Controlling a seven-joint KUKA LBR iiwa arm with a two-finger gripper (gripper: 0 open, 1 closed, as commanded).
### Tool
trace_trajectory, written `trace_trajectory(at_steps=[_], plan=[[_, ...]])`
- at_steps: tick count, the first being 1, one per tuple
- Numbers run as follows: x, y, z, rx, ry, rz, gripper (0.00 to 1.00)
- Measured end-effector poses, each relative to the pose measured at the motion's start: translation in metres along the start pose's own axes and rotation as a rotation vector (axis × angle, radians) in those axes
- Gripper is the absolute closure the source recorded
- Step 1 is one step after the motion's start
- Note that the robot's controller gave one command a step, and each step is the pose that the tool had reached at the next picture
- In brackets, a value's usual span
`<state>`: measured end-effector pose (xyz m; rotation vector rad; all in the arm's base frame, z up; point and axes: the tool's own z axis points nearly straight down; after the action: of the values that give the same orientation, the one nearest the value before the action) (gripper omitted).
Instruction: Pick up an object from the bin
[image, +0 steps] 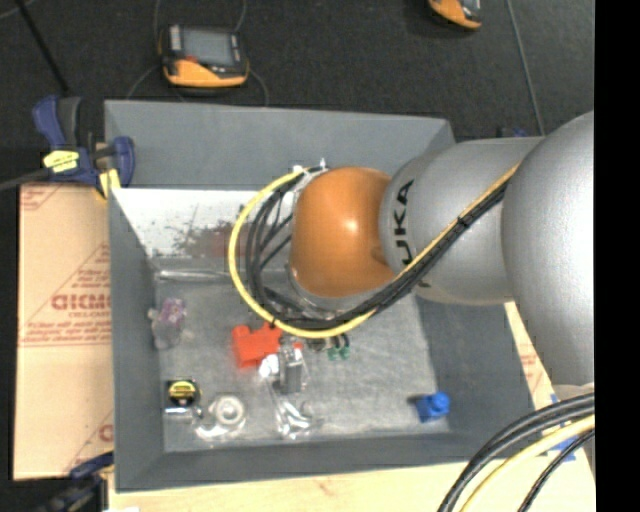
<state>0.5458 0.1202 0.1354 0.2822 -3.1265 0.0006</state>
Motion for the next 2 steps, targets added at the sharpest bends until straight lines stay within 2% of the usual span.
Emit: trace_trajectory(at_steps=[1,2], plan=[[-0.0197,-0.0127,0.0474,-0.005,-0.015,0.201,0.0],[-0.024,-0.0131,0.0453,-0.007,-0.03,0.206,1.0]])
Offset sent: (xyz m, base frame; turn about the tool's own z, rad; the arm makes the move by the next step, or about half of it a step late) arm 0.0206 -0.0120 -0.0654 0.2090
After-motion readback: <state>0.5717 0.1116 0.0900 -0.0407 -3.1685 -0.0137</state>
